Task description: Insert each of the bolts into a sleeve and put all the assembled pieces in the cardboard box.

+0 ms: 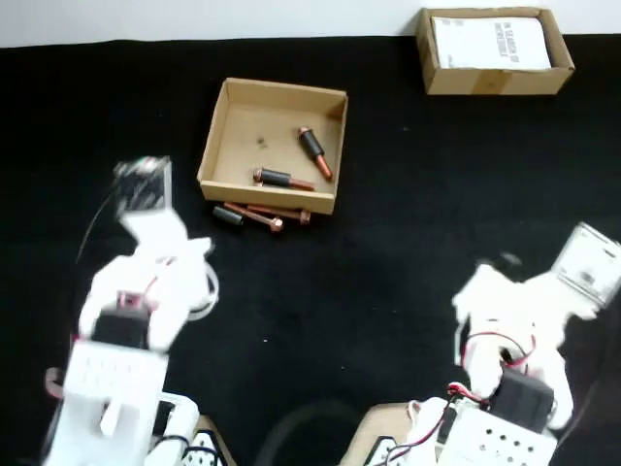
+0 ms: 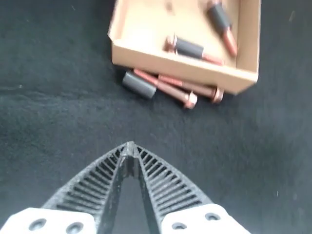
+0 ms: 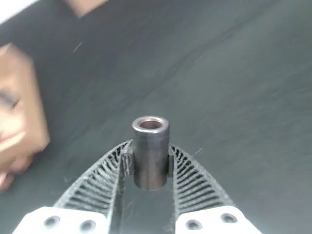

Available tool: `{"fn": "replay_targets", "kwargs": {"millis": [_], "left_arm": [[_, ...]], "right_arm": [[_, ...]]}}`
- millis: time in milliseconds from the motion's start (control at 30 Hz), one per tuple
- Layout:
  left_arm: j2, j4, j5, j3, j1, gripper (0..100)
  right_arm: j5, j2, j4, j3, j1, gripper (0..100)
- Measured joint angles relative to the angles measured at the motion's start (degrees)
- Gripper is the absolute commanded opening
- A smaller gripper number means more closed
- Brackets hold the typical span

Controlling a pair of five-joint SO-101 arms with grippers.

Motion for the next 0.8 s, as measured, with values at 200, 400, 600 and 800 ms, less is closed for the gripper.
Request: {"fn": "replay_targets", "kwargs": {"millis": [200, 400, 600, 800], "left_arm": [[29.10, 9.23, -6.68, -21.27, 5.10, 1], [49.76, 13.80, -26.46, -37.89, 7.38, 1], [64.53, 14.42, -51.78, -46.86, 6.68, 9], [72.88, 16.18, -69.54, -52.92, 6.42, 14]], "right_arm": [[3.34, -7.74, -13.63, 12.92, 13.36, 0.7], [6.68, -16.35, -24.88, 27.16, 20.04, 0.7], [11.43, -23.38, -30.77, 35.43, 23.21, 0.7], [12.13, -23.65, -34.20, 35.52, 25.14, 0.7]]}}
